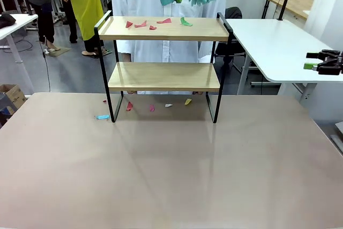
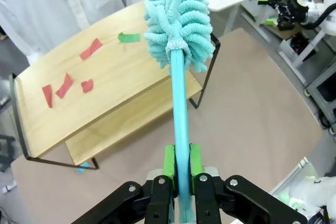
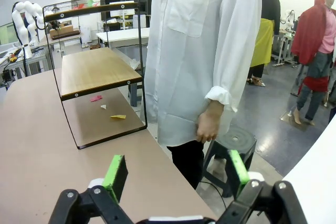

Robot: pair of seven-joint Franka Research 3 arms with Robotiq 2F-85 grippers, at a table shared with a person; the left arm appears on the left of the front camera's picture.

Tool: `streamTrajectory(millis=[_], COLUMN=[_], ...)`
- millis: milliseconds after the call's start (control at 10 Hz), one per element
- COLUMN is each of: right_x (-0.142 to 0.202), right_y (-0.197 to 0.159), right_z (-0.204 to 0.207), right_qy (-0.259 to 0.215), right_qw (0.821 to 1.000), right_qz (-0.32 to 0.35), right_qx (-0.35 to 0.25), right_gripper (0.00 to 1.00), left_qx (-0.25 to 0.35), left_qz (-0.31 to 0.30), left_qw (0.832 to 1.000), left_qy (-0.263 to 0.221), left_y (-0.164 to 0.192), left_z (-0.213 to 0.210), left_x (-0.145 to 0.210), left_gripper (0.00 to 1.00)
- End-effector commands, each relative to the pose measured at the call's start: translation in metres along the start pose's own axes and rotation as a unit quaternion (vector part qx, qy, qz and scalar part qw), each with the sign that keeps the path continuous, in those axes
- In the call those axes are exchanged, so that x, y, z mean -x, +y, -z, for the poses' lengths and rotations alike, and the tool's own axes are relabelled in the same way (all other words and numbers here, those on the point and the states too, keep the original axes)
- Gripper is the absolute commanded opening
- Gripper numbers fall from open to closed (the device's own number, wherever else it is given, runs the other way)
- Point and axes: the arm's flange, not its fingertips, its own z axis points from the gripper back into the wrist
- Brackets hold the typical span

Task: Clean the shelf.
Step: Clean the specific section of the Shelf indicated by the human with the Duster.

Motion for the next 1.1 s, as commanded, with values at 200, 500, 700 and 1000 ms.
streamTrajectory(millis=[200, 500, 700, 1000], right_x=[-0.004, -0.004, -0.004, -0.004], right_y=[0.000, 0.000, 0.000, 0.000], right_z=[0.002, 0.002, 0.002, 0.002], right_qy=[0.001, 0.001, 0.001, 0.001], right_qw=[1.000, 1.000, 1.000, 1.000], right_qz=[-0.004, -0.004, -0.004, -0.004], right_qx=[0.001, 0.001, 0.001, 0.001], right_gripper=[1.00, 1.00, 1.00, 1.00], left_qx=[0.001, -0.071, -0.090, -0.087], left_qz=[0.001, -0.098, -0.143, -0.189], left_qw=[1.000, 0.993, 0.986, 0.978], left_qy=[-0.006, -0.002, 0.003, 0.007], left_y=[0.000, -0.065, -0.081, -0.083], left_z=[-0.012, 0.024, 0.047, 0.071], left_x=[0.001, -0.022, -0.025, -0.023], left_gripper=[0.13, 0.13, 0.13, 0.13])
